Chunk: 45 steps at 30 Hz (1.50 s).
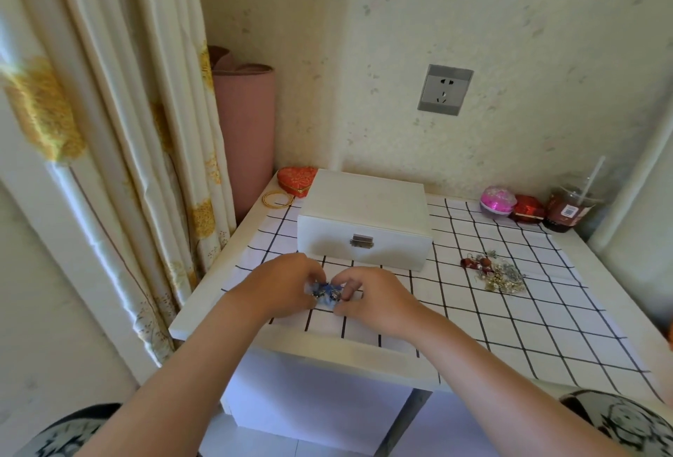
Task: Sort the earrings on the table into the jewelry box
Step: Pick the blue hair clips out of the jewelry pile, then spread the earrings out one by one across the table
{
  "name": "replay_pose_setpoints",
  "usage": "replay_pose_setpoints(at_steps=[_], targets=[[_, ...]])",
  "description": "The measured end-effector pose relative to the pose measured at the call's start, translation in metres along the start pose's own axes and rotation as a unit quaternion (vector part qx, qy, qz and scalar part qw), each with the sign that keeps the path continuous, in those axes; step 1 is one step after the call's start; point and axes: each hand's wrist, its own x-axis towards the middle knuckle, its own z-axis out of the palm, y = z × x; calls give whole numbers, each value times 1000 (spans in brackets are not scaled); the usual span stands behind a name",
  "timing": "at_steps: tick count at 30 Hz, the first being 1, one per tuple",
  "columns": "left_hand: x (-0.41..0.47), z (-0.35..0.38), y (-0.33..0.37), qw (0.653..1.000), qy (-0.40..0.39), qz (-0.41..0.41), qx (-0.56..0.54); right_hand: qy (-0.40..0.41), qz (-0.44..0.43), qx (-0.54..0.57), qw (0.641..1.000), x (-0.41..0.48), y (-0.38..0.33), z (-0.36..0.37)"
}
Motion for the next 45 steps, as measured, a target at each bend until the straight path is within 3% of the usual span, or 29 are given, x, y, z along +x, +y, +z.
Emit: replay_pose_setpoints(at_steps=[5, 12, 17, 22, 28, 34, 38, 45], targets=[[8, -12, 35, 997, 21, 32, -62, 48, 20, 21, 998, -15, 17, -42], [47, 3, 139, 972, 26, 146, -181, 142, 85, -69, 984, -41, 78, -111], [89, 27, 186, 976, 25, 160, -145, 185, 155, -80, 967, -52, 133, -147], [133, 56, 203, 989, 34, 124, -70, 199, 143, -127, 961, -44, 167, -162], [171, 73, 213, 995, 32, 94, -17, 130, 80, -207, 966, -23, 181, -165], [182, 82, 215, 997, 38, 41, 56, 100, 96, -215, 967, -14, 188, -172], [183, 80, 214, 998, 27, 38, 49, 129, 101, -162, 973, -11, 190, -174], [169, 70, 213, 993, 80, 51, -65, 213, 119, 121, 962, -15, 176, -181]])
